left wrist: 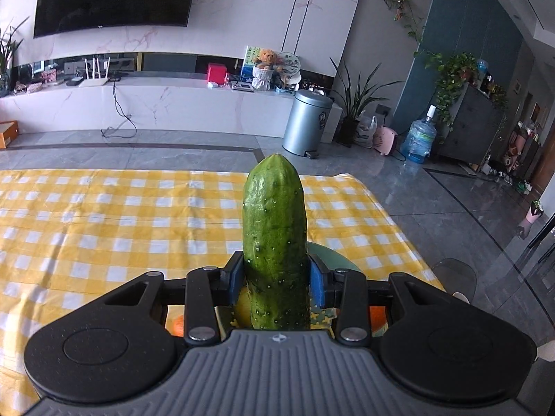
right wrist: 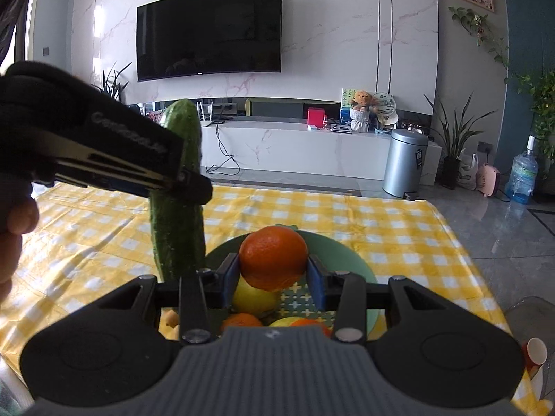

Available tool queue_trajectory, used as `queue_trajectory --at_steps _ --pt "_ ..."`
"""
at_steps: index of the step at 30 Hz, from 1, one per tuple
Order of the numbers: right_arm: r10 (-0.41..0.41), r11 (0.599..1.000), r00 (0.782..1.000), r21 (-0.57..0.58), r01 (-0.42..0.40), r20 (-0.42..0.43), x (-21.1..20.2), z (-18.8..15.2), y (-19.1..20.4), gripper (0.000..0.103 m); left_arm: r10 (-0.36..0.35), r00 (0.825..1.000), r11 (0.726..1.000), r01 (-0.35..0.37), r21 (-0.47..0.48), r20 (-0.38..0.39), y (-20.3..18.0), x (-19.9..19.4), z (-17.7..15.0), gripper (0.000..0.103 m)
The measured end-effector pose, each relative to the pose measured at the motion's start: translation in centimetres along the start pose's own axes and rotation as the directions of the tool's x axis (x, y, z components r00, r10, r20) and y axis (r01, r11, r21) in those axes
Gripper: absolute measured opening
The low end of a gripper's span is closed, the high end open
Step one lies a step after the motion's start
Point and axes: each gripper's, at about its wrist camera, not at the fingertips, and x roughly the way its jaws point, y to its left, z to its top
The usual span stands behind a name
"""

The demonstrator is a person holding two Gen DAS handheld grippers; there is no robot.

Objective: Organize fruits
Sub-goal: 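Lower the cucumber and orange into the green colander and open both tools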

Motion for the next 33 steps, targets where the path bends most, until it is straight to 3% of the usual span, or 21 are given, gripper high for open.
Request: queue_trajectory --at_steps 17,27,33 --pt "-0.023 1.0 0.992 0.004 0.023 -0.126 4.1 -0.5 -3.0 0.039 -0.062 0.987 0.992 0.044 -0.117 -0.15 2.1 6.3 -1.6 0.043" --pt "0.021 0.997 0.979 0.075 -0.005 -0.205 6.0 -0.8 -4.2 0.039 -0.099 0.979 0.987 0.072 -0.146 -0.18 3.1 7.6 -1.6 0.043" --pt "0.045 0.995 0.971 0.098 -0.022 -0.237 7.2 -0.9 -4.6 0.039 -0.085 0.97 0.986 0.048 -0.162 -0.229 3.5 9.1 -1.6 0.045"
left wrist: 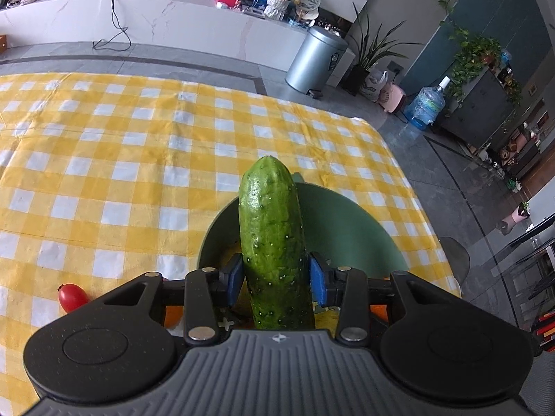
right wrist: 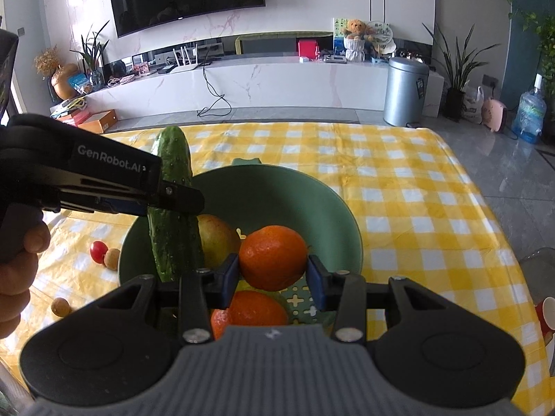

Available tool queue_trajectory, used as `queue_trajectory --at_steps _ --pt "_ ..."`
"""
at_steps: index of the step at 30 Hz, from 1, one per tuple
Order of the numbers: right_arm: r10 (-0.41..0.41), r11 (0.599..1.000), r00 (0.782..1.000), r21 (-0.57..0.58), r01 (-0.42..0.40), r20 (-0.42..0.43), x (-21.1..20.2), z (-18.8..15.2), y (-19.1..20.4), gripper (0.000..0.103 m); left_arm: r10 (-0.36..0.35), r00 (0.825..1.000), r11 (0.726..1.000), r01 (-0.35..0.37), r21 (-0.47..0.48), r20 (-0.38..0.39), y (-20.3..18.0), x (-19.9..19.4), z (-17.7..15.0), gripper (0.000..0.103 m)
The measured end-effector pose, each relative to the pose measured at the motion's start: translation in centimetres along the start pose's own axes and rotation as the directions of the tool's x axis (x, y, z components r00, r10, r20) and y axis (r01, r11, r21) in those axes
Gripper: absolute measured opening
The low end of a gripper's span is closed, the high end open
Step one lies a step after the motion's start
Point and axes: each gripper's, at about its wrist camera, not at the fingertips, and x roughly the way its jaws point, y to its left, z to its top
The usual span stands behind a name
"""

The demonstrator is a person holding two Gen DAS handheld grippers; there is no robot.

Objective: Organize fruits
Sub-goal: 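Lower the cucumber and orange into the green colander and open both tools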

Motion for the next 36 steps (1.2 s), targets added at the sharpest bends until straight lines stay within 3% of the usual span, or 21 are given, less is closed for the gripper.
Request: queue_trajectory --at_steps 6,12,28,36 --pt "0.018 1.0 0.999 -0.001 -0.018 -0.028 1.1 0.5 -0.5 0.039 0.023 1.0 0.998 -0.023 0.053 0.002 -0.7 0.6 -0.3 0.047" --pt "0.036 0.998 0.995 -0.042 -0.04 -0.089 2.9 1.2 -0.4 0.039 -0.02 0.999 0.997 0.017 0.073 0.036 -0.7 -0.5 0.0 0.055" --pt "-0.009 0.997 0.975 -0.074 -0.007 -0.224 6.5 2.8 0.1 0.04 -0.034 0.998 0.997 0.031 0.067 0.05 0.3 -2.3 -1.6 0.053" --pt "-0.035 0.997 0.96 -0.081 0.013 -0.277 7.0 3.0 0.4 0.041 -0.001 0.998 0.996 -0.005 0.093 0.062 0.5 -3.8 -2.0 0.053"
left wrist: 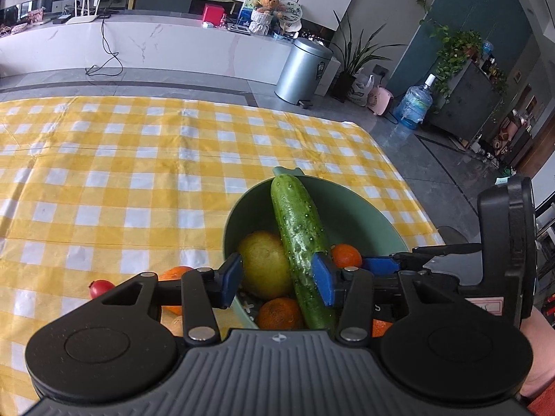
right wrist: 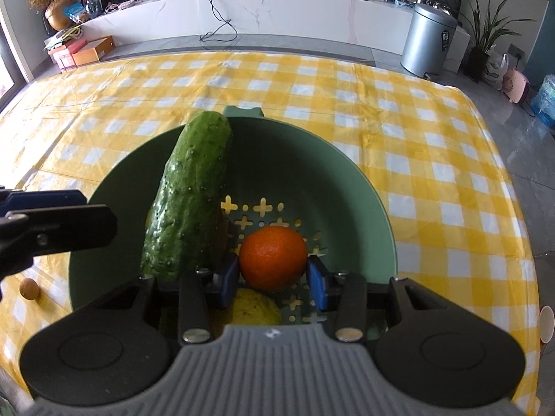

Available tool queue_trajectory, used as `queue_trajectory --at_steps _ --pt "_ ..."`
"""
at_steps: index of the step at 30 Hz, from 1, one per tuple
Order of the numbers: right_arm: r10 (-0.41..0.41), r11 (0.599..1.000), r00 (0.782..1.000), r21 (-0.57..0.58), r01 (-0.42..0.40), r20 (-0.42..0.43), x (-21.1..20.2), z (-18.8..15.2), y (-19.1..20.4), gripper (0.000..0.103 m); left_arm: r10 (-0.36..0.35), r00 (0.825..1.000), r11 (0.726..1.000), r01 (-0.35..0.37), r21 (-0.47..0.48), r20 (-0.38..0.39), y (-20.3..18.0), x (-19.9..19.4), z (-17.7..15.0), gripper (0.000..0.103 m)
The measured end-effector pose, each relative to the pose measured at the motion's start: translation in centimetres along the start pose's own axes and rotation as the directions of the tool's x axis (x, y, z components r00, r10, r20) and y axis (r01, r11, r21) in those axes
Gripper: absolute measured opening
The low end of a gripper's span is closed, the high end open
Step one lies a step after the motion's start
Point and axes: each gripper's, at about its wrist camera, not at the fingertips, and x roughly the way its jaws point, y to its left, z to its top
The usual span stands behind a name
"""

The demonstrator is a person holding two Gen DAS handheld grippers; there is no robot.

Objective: Organize fruits
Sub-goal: 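Lower the cucumber and orange into the green colander and open both tools, then withdraw both tools from the colander toward the small brown fruits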

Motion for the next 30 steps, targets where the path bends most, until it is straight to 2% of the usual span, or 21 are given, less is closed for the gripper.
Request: queue_trajectory --at_steps 6,8,11,17,22,23,26,30 --pt "-0.042 0.999 0.999 -0.033 0.042 0.022 -1.0 -0.2 0.7 0.043 0.022 1.0 1.0 -0.022 0.017 0.017 0.1 -1.6 -0.2 0.053" --pt "-0.06 0.997 0.997 -0.041 0.061 0.039 -1.6 -0.3 1.0 0.051 0.024 0.999 1.0 -0.025 0.016 0.023 0.2 -2.2 -0.3 0.053" --pt "-0.089 0.995 0.993 -0.047 0.093 0.071 -2.9 -0.4 1.3 0.052 0.01 0.999 1.0 -0.01 0.014 0.036 0.4 -3.3 -0.4 0.053" --pt "-0.134 0.99 0.968 -0.006 0.139 0.21 -6.9 -1.7 2.3 0.059 0.042 0.996 0.997 -0.046 0.054 0.084 0.3 -5.7 -1.0 0.053" --pt "-0.096 0.995 0.947 0.069 0.078 0.308 -9.7 -3.9 3.9 0.061 0.072 0.99 0.99 -0.086 0.116 0.118 0.1 -7.4 -1.7 0.053" --pt "-0.084 0.994 0.944 0.09 0.058 0.32 -10.0 -4.5 4.2 0.064 0.083 0.988 0.987 -0.1 0.127 0.133 0.2 -7.7 -1.9 0.055" --pt "-0.052 0.991 0.936 0.136 0.005 0.347 -10.7 -6.1 5.5 0.065 0.118 0.979 0.98 -0.142 0.139 0.168 0.5 -8.4 -2.6 0.059" --pt "-0.044 0.984 0.924 0.175 -0.024 0.379 -11.3 -8.1 7.5 0.066 0.143 0.973 0.975 -0.17 0.142 0.183 1.4 -8.9 -3.3 0.059"
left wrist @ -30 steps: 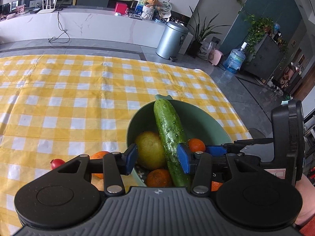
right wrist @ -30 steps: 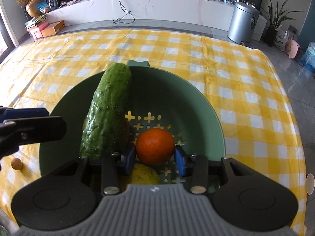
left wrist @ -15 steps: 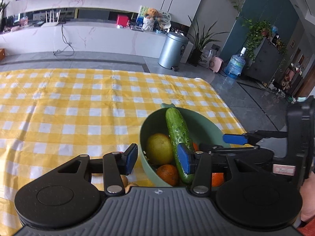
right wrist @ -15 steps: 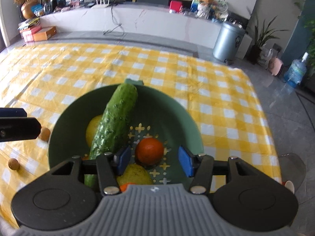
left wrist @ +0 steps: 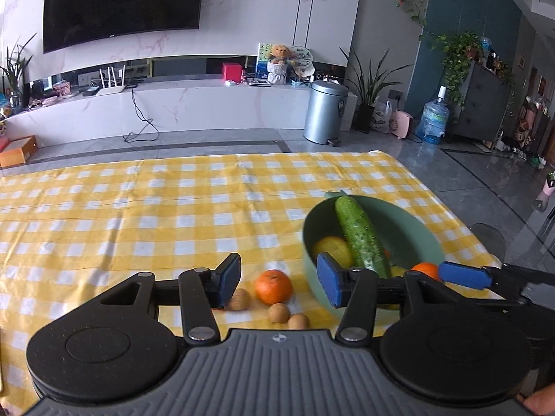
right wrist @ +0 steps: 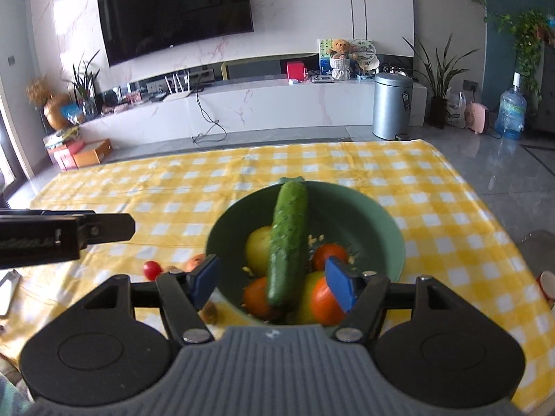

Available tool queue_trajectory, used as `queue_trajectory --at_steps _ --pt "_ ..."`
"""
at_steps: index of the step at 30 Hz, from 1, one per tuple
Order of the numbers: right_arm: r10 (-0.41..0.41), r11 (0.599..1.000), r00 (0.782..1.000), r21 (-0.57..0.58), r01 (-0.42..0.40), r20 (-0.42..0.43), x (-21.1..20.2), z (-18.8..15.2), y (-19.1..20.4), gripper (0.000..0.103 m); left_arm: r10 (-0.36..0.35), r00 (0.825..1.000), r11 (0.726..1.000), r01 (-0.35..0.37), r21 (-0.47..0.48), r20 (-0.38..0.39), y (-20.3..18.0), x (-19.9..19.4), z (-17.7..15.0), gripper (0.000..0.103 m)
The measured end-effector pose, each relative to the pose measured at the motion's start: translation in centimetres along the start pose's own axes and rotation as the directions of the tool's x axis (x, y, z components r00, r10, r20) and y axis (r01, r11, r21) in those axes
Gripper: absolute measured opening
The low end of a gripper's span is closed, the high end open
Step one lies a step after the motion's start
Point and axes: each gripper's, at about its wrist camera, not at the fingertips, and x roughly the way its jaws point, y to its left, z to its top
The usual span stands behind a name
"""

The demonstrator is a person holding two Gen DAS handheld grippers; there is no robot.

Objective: Organize fruits
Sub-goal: 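Withdraw both tools from the colander toward the small brown fruits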

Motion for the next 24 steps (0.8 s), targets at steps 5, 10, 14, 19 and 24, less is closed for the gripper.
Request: queue_trajectory --at_steps 5,10,14,19,24 --pt "-0.005 0.999 0.999 0.037 0.004 0.052 -1.5 -2.1 2.1 0.069 -0.015 1.0 1.0 0.015 0.002 -0.014 1.2 -0.7 -0.8 0.066" --pt "-0.005 1.0 0.997 0.015 0.004 0.071 -2.1 -3.9 3.7 0.08 -0.018 1.0 1.0 0.018 -0.025 -0.01 2.6 -0.9 -1.8 0.072" --pt "0.022 1.0 0.998 -0.005 -0.022 0.056 -1.5 -4.8 4.4 0.082 -0.013 1.0 1.0 0.013 -0.005 -0.018 3.3 -0.5 -2.4 0.072" --pt "0.024 1.0 1.0 0.007 -0.024 0.013 0.2 -5.1 4.8 0.082 -0.038 0.999 0.999 0.038 -0.011 -0.039 4.2 0.4 -3.0 0.072" --pt "0.025 1.0 0.999 0.013 -0.024 -0.023 1.7 -5.6 5.2 0.082 -0.045 0.998 0.999 0.044 -0.028 -0.054 5.0 1.3 -3.3 0.072"
